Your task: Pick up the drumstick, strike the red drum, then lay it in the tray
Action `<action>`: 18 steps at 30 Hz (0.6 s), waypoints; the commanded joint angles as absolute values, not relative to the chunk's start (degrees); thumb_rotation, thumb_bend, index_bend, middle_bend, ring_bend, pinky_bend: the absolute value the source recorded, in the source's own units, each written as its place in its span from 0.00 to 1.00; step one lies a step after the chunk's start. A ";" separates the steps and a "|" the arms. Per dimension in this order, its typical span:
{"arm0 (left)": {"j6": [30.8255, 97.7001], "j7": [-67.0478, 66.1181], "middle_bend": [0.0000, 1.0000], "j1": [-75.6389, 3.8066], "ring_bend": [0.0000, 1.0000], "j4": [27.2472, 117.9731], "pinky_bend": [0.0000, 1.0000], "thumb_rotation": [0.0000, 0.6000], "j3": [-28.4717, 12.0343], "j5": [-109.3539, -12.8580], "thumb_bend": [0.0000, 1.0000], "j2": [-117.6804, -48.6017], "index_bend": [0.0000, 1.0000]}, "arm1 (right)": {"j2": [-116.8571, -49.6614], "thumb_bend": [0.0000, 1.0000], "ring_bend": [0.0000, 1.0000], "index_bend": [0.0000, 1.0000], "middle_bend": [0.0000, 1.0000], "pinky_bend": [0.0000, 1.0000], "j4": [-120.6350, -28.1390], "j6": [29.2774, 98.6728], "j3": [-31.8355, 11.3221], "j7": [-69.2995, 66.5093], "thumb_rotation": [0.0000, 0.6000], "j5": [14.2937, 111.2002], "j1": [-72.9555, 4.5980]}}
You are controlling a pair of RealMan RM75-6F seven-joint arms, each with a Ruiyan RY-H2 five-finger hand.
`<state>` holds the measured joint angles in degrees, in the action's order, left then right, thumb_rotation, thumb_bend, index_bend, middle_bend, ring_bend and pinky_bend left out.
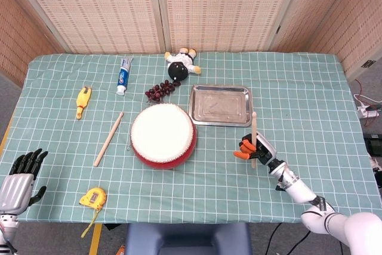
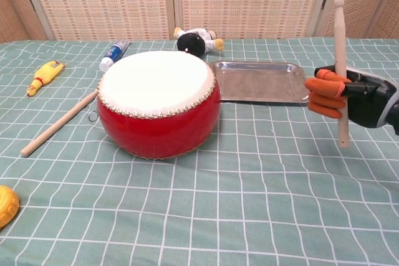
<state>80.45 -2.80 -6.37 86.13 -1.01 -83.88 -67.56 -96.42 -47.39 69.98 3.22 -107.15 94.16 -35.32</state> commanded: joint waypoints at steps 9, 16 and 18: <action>80.75 -3.16 0.00 -6.77 0.00 86.77 0.03 1.00 -1.09 -84.74 0.32 -67.33 0.00 | -83.77 0.36 1.00 1.00 0.99 1.00 -64.44 62.41 -4.00 -51.32 1.00 90.38 -41.98; 81.09 -2.01 0.00 -6.58 0.00 86.47 0.03 1.00 -0.87 -85.11 0.35 -67.12 0.00 | -82.62 0.49 1.00 1.00 0.99 1.00 -70.34 49.57 -9.00 -20.29 1.00 82.93 -49.47; 81.15 -1.62 0.00 -6.49 0.00 86.23 0.03 1.00 -0.77 -85.20 0.35 -67.03 0.00 | -83.76 0.51 1.00 1.00 0.99 1.00 -69.92 46.79 -10.05 -12.50 1.00 81.01 -51.79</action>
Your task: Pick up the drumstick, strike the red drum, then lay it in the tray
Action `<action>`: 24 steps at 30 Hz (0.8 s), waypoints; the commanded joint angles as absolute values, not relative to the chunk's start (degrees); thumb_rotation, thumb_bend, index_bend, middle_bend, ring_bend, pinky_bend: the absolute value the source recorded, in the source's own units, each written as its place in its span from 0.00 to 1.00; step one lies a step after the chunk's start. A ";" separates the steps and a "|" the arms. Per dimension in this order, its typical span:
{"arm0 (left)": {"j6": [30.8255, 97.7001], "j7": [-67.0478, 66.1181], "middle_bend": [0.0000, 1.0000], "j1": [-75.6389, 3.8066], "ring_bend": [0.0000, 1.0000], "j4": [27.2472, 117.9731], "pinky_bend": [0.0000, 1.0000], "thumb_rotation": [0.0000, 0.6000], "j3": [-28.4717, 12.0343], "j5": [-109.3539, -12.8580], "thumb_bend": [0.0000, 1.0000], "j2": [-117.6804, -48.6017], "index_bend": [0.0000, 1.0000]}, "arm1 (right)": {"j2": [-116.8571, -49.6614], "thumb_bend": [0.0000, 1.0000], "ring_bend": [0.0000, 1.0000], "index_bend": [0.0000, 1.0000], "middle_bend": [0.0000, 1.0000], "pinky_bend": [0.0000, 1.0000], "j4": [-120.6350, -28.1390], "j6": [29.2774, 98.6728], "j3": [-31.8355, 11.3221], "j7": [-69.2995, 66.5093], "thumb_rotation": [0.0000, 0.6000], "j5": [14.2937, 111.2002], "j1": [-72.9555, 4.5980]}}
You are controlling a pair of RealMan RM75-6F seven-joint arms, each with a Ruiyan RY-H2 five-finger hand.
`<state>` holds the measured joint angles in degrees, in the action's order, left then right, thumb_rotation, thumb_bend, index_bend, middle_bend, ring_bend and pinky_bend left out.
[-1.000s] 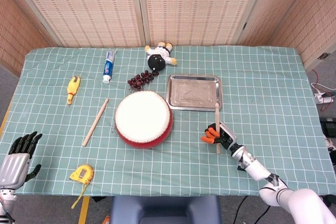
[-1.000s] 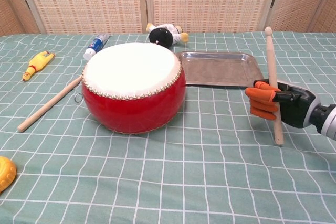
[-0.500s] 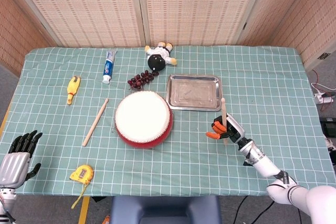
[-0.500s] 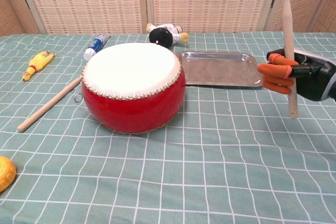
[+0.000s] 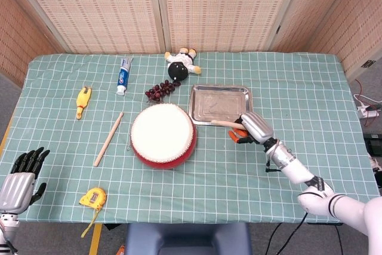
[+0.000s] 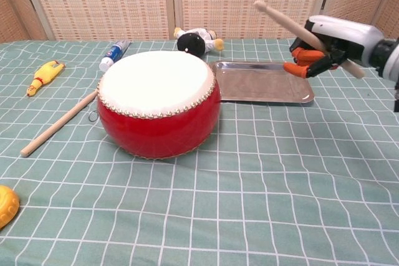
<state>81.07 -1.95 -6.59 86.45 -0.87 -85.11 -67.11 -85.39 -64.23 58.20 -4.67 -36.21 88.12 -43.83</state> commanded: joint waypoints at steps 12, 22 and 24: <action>82.00 0.79 0.00 -5.77 0.00 84.71 0.03 1.00 -0.28 -85.80 0.34 -66.87 0.00 | -92.19 0.52 1.00 1.00 0.99 1.00 -64.76 38.81 -13.42 13.57 1.00 70.51 -61.06; 81.91 1.12 0.00 -5.77 0.00 84.20 0.03 1.00 -0.19 -85.95 0.34 -67.21 0.00 | -94.27 0.52 1.00 1.00 0.99 1.00 -61.71 39.20 -11.54 29.97 1.00 67.05 -63.95; 81.93 1.10 0.00 -5.76 0.00 84.15 0.03 1.00 -0.22 -85.93 0.34 -67.26 0.00 | -94.34 0.52 1.00 1.00 0.99 1.00 -62.75 40.90 -12.22 31.27 1.00 65.78 -63.65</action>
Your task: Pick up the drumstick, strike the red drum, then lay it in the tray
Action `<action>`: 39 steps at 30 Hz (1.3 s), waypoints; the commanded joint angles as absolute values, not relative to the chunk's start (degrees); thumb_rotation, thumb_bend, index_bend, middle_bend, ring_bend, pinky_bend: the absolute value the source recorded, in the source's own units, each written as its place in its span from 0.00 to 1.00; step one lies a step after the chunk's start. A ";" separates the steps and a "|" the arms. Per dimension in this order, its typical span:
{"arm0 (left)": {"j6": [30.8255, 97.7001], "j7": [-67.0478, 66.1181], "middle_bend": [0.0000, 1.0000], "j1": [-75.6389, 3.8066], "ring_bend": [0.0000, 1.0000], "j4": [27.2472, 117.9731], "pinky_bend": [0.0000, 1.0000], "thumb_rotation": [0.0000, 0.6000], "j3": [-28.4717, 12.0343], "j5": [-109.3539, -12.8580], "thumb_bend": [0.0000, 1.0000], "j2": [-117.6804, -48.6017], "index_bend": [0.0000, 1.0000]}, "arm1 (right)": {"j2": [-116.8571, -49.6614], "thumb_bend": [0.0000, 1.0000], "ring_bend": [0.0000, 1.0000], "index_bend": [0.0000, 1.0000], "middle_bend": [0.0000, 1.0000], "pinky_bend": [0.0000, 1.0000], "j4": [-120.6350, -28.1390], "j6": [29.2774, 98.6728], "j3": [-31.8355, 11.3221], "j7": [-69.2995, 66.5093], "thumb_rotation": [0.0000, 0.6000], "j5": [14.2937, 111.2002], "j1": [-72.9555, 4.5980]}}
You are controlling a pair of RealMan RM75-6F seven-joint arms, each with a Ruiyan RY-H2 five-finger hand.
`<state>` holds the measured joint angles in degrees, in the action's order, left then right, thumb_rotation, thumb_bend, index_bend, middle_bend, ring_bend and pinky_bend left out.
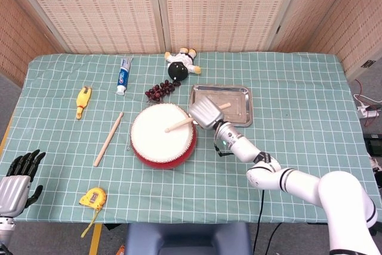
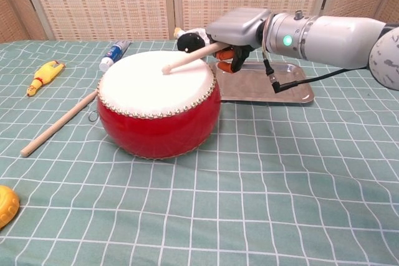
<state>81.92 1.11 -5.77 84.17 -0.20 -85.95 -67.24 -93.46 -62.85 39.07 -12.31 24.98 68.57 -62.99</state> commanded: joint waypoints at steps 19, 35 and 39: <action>82.17 0.49 0.00 -5.65 0.00 84.84 0.03 1.00 -0.23 -86.07 0.35 -67.03 0.00 | -93.45 0.52 1.00 1.00 0.99 1.00 -63.77 40.87 -9.03 39.92 1.00 58.82 -63.31; 82.14 0.47 0.00 -5.66 0.00 84.61 0.03 1.00 -0.36 -85.98 0.35 -67.17 0.00 | -95.52 0.52 1.00 1.00 0.99 1.00 -63.37 49.63 -15.09 14.75 1.00 67.31 -60.22; 82.00 0.37 0.00 -5.64 0.00 84.58 0.03 1.00 -0.32 -85.86 0.34 -67.19 0.00 | -96.74 0.52 1.00 1.00 0.99 1.00 -61.18 45.70 -12.93 18.21 1.00 66.74 -61.13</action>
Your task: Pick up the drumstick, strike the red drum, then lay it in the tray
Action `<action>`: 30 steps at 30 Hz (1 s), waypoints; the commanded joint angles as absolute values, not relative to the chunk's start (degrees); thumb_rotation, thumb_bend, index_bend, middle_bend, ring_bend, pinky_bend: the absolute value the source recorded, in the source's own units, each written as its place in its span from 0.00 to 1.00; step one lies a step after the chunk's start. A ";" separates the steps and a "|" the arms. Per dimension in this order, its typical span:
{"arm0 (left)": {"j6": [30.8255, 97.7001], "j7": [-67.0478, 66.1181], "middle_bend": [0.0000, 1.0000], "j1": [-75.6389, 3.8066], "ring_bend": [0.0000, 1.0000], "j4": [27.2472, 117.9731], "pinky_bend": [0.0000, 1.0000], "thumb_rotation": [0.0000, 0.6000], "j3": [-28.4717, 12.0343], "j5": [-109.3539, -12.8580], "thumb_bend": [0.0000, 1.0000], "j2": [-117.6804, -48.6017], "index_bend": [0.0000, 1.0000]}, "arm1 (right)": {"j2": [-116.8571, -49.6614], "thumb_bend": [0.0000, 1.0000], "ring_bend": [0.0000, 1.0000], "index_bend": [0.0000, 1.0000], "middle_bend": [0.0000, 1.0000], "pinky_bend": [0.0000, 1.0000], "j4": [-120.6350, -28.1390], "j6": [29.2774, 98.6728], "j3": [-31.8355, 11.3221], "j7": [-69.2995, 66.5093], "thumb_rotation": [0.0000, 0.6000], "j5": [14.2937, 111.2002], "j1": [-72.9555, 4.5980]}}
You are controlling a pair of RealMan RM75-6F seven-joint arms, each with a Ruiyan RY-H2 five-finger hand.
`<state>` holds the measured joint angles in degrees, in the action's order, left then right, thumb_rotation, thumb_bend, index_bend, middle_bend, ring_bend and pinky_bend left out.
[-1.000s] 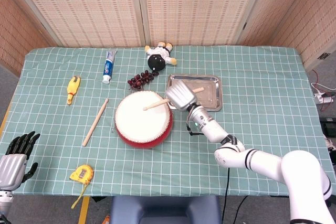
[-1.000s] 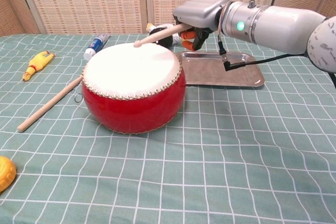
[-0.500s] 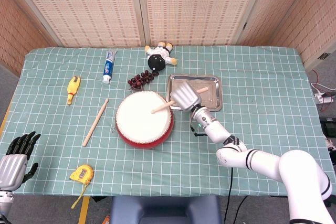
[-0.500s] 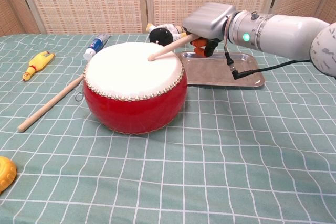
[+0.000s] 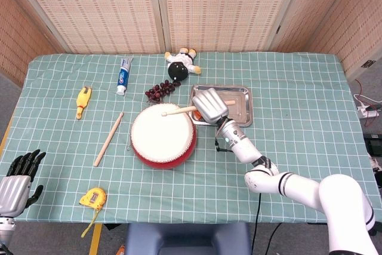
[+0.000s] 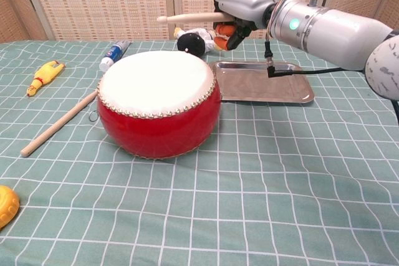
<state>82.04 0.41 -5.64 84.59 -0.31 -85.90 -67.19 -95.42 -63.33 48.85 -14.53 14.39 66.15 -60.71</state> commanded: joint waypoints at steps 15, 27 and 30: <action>81.99 0.36 0.00 -5.60 0.00 84.61 0.03 1.00 -0.30 -85.87 0.34 -67.13 0.00 | -95.66 0.52 1.00 1.00 0.99 1.00 -63.57 50.85 -16.15 15.08 1.00 68.47 -60.55; 81.67 0.51 0.00 -5.59 0.00 84.29 0.03 1.00 -0.24 -85.62 0.34 -67.50 0.00 | -96.40 0.52 1.00 1.00 0.99 1.00 -61.25 42.04 -10.48 28.72 1.00 64.17 -61.91; 81.57 0.60 0.00 -5.57 0.00 84.20 0.03 1.00 -0.25 -85.48 0.34 -67.52 0.00 | -96.42 0.52 1.00 1.00 0.99 1.00 -62.11 44.35 -12.16 27.56 1.00 63.89 -61.62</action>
<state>81.58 0.59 -5.57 84.21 -0.24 -85.49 -67.52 -96.20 -61.85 43.14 -11.42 28.61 63.80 -61.65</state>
